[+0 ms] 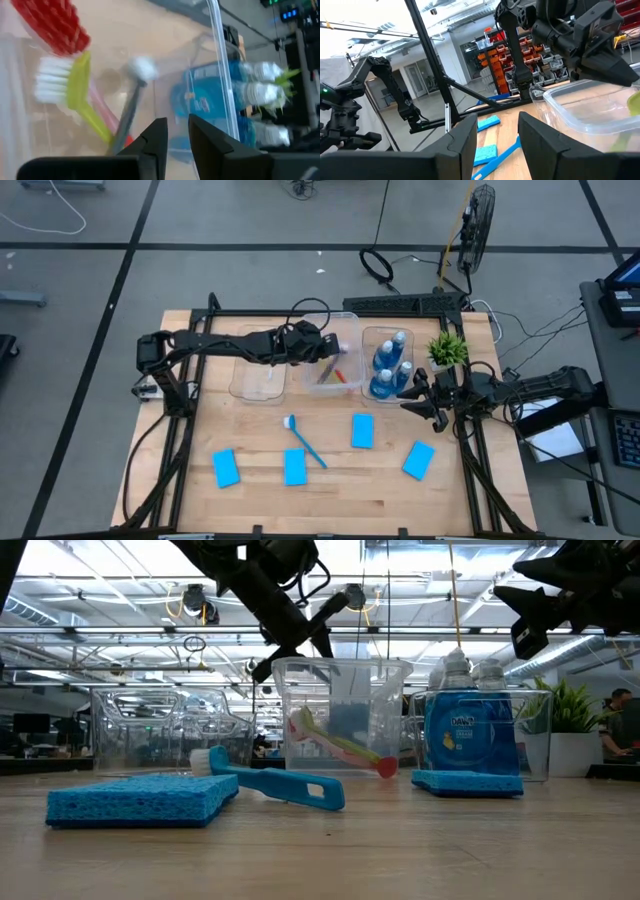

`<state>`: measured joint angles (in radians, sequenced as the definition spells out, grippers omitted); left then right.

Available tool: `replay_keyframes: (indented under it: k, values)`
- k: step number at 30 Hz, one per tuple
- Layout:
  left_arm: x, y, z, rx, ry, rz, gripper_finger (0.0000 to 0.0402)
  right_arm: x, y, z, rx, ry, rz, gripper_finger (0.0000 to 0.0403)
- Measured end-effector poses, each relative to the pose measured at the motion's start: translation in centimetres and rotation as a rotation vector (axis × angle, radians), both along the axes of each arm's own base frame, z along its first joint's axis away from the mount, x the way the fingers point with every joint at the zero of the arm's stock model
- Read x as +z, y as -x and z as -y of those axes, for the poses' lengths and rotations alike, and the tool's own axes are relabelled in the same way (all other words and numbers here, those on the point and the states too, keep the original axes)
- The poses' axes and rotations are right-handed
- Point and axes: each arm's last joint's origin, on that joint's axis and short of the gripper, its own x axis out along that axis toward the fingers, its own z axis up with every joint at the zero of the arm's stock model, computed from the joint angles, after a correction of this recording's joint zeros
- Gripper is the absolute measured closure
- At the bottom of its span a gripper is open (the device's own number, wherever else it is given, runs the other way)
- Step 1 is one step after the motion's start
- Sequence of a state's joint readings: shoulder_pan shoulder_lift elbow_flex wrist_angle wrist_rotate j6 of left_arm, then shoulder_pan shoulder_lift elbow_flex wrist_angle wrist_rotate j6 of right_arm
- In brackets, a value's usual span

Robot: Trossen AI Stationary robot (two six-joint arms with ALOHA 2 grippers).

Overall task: Pick & Place Kitchen Sink Supplies
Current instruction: Put the black dishwashing brush into the middle transparent bin, then put the blue dishwashing brush into the middle transparent bin

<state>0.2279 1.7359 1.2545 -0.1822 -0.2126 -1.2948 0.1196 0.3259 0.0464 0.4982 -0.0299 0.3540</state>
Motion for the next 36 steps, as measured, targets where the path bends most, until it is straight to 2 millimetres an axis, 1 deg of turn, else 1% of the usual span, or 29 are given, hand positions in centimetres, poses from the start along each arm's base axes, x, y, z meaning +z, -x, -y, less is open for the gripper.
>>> replay_keyframes:
  k: [6, 9, 12, 13, 16, 18, 22, 26, 30, 36]
  values:
    - [0.1, 0.0, 0.0, -0.033, 0.007, 0.002, 0.0321, 0.0, 0.0, 0.0, 0.000, -0.001, 0.003, 0.0273]
    - [0.9, 0.1, -0.1, -0.083, 0.003, 0.047, 0.0321, 0.0, 0.0, 0.0, 0.001, -0.004, 0.005, 0.0273]
    - [3.1, 0.5, 0.2, -0.163, -0.053, 0.133, 0.0321, 0.1, 0.0, 0.0, 0.004, -0.022, 0.003, 0.0273]
    - [4.2, 0.6, 0.4, -0.182, -0.087, 0.189, 0.0321, 0.1, 0.0, 0.0, 0.005, -0.024, 0.003, 0.0273]
    - [6.9, 1.8, 1.3, -0.239, -0.155, 0.251, 0.0321, 0.1, 0.0, 0.0, 0.005, -0.030, 0.003, 0.0273]
    - [8.6, 2.7, 2.2, -0.284, -0.204, 0.287, 0.0321, 0.1, 0.0, 0.0, 0.005, -0.028, 0.004, 0.0273]
    - [12.0, 4.8, 5.0, -0.391, -0.309, 0.369, 0.0321, 0.1, 0.0, 0.0, 0.005, -0.029, 0.009, 0.0273]
    - [13.9, 6.7, 8.0, -0.484, -0.339, 0.417, 0.0321, 0.1, 0.0, 0.0, 0.006, -0.031, 0.009, 0.0273]
    - [14.9, 7.9, 10.8, -0.562, -0.322, 0.455, 0.0321, 0.2, 0.0, 0.0, 0.005, -0.032, 0.014, 0.0273]
    - [15.1, 8.7, 14.8, -0.682, -0.352, 0.464, 0.0321, 0.3, 0.1, 0.0, 0.015, -0.092, 0.020, 0.0273]
